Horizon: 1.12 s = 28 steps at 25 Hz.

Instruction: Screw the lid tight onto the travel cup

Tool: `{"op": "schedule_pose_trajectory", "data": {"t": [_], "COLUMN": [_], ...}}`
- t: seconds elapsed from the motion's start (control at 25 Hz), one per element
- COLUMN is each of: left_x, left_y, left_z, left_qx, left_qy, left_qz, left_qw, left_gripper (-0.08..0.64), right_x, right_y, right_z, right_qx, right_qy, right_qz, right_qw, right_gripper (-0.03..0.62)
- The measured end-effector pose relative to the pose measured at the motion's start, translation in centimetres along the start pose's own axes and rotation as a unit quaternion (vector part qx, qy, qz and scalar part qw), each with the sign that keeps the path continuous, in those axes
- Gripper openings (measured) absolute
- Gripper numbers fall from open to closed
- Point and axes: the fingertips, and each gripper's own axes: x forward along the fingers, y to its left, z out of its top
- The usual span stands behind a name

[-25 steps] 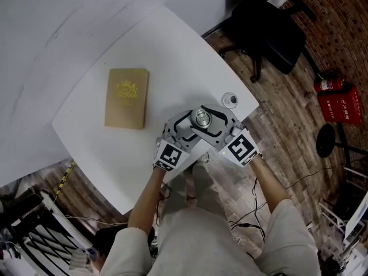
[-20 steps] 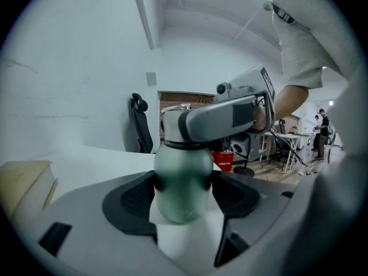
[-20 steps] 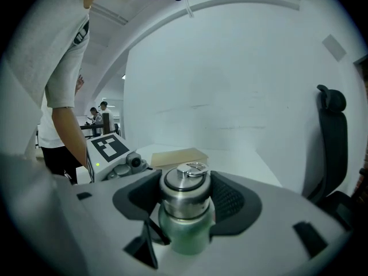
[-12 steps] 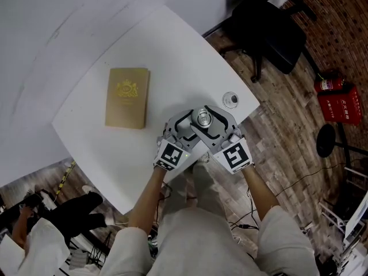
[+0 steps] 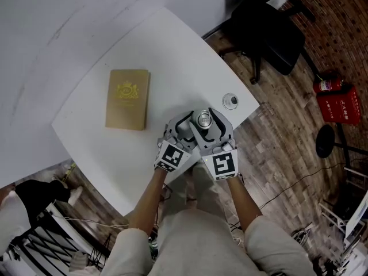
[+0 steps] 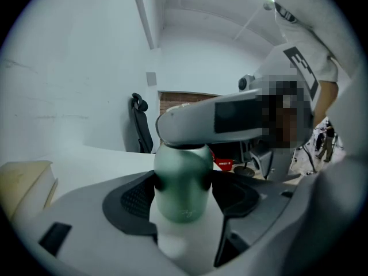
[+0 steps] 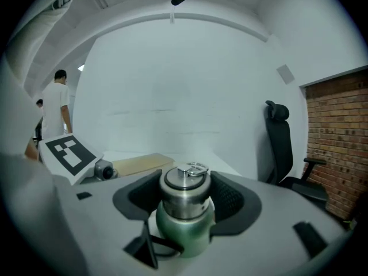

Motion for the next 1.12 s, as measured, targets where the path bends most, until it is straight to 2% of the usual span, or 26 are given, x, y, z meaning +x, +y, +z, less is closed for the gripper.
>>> {"op": "schedule_pose_trajectory", "data": {"t": [0.2, 0.36, 0.44, 0.52, 0.72, 0.8, 0.92, 1.12], "left_x": [0.0, -0.1, -0.1, 0.0, -0.1, 0.0, -0.1, 0.0], "left_y": [0.0, 0.0, 0.1, 0.0, -0.1, -0.1, -0.1, 0.0], "left_z": [0.0, 0.0, 0.0, 0.0, 0.0, 0.1, 0.1, 0.0], "left_qx": [-0.001, -0.001, -0.001, -0.002, -0.001, 0.001, -0.002, 0.000], "left_qy": [-0.001, -0.001, -0.001, -0.001, -0.002, -0.003, -0.002, -0.003], "left_qz": [0.001, 0.001, 0.001, 0.000, 0.000, 0.000, -0.001, 0.000], "left_qw": [1.0000, 1.0000, 1.0000, 1.0000, 1.0000, 1.0000, 1.0000, 1.0000], "left_gripper": [0.311, 0.311, 0.311, 0.311, 0.311, 0.311, 0.311, 0.311], "right_x": [0.1, 0.0, 0.0, -0.2, -0.5, -0.6, -0.5, -0.4], "right_y": [-0.3, -0.2, 0.2, 0.8, 1.1, 1.1, 1.5, 1.9], "right_z": [0.1, 0.2, 0.3, 0.3, 0.1, 0.2, 0.1, 0.0], "right_qx": [0.021, 0.022, 0.038, 0.048, 0.022, 0.017, -0.017, -0.040], "right_qy": [-0.006, -0.012, -0.023, -0.027, -0.016, -0.010, 0.007, 0.031], "right_qz": [-0.051, -0.042, -0.013, 0.026, 0.111, 0.152, 0.212, 0.275], "right_qw": [0.998, 0.999, 0.999, 0.998, 0.993, 0.988, 0.977, 0.960], "right_gripper": [0.259, 0.259, 0.264, 0.336, 0.342, 0.342, 0.342, 0.341]}}
